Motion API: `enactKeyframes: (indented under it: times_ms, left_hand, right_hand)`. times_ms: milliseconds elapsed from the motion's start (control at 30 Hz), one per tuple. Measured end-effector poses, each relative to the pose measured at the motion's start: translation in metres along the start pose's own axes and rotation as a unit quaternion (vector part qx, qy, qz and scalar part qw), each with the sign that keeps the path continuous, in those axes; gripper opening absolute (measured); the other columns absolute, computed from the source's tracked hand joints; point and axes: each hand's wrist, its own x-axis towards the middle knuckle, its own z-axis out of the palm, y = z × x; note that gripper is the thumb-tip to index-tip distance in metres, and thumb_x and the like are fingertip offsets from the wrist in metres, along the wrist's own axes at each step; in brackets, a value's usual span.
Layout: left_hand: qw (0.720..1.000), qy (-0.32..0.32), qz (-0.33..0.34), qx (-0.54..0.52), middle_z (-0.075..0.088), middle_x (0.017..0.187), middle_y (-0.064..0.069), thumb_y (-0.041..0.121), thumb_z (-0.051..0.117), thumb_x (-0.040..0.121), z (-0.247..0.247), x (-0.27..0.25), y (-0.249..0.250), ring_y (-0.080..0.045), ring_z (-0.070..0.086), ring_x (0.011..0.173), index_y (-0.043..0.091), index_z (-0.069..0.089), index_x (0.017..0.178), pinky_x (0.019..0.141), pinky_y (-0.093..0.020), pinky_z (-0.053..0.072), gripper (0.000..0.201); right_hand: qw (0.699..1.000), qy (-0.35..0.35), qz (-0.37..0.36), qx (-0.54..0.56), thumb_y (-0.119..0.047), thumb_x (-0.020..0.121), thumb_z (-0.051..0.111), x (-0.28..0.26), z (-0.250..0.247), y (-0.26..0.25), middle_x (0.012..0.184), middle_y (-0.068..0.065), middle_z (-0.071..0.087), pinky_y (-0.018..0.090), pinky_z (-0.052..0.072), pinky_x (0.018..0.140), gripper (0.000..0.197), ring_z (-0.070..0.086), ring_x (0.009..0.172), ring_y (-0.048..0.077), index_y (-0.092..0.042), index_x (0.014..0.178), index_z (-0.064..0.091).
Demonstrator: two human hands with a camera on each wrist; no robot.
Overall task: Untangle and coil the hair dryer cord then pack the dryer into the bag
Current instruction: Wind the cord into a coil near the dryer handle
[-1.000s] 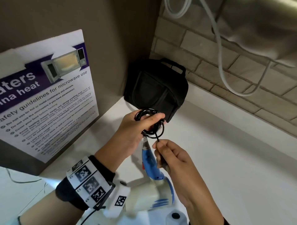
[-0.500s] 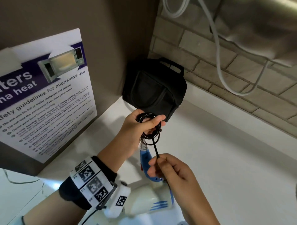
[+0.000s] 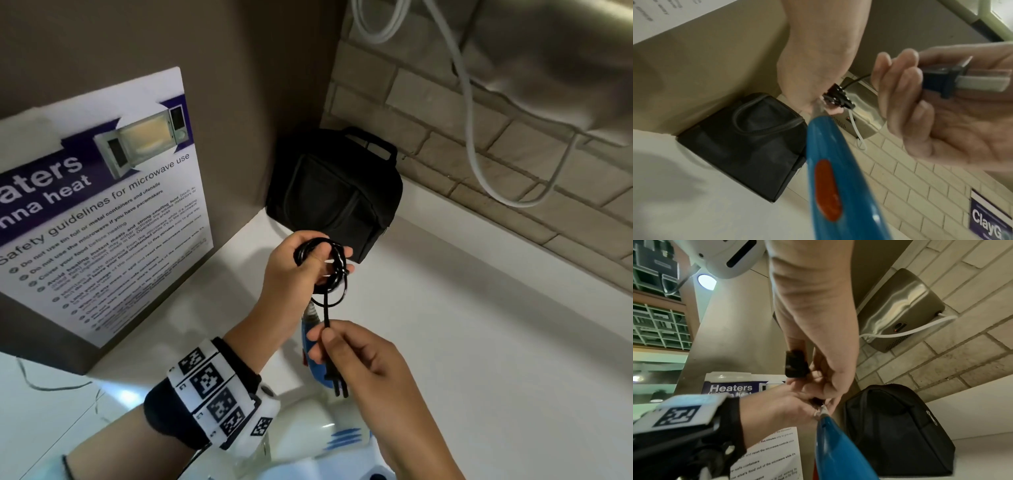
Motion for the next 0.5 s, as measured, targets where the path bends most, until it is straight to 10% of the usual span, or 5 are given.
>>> enactKeyframes:
  times_ms: [367, 500]
  left_hand:
    - [0.994, -0.044, 0.002, 0.101, 0.076, 0.086, -0.011, 0.025, 0.054, 0.095, -0.006, 0.004, 0.002, -0.026, 0.074, 0.075, 0.007, 0.061, 0.097, 0.081, -0.040, 0.058, 0.019]
    - [0.991, -0.098, 0.001, 0.089, 0.076, 0.094, -0.007, 0.039, 0.048, 0.096, -0.003, -0.001, 0.000, -0.024, 0.073, 0.090, 0.011, 0.061, 0.101, 0.092, -0.046, 0.054, 0.032]
  right_hand:
    - [0.995, 0.016, 0.038, -0.094, -0.011, 0.098, 0.044, 0.003, -0.022, 0.015, 0.089, -0.005, 0.074, 0.014, 0.046, 0.080, 0.025, 0.067, 0.086, 0.003, -0.018, 0.093, 0.068]
    - [0.997, 0.023, 0.071, 0.012, -0.004, 0.095, 0.050, 0.017, -0.024, 0.005, 0.084, 0.004, 0.075, 0.017, 0.051, 0.066, 0.021, 0.069, 0.077, 0.008, -0.017, 0.108, 0.060]
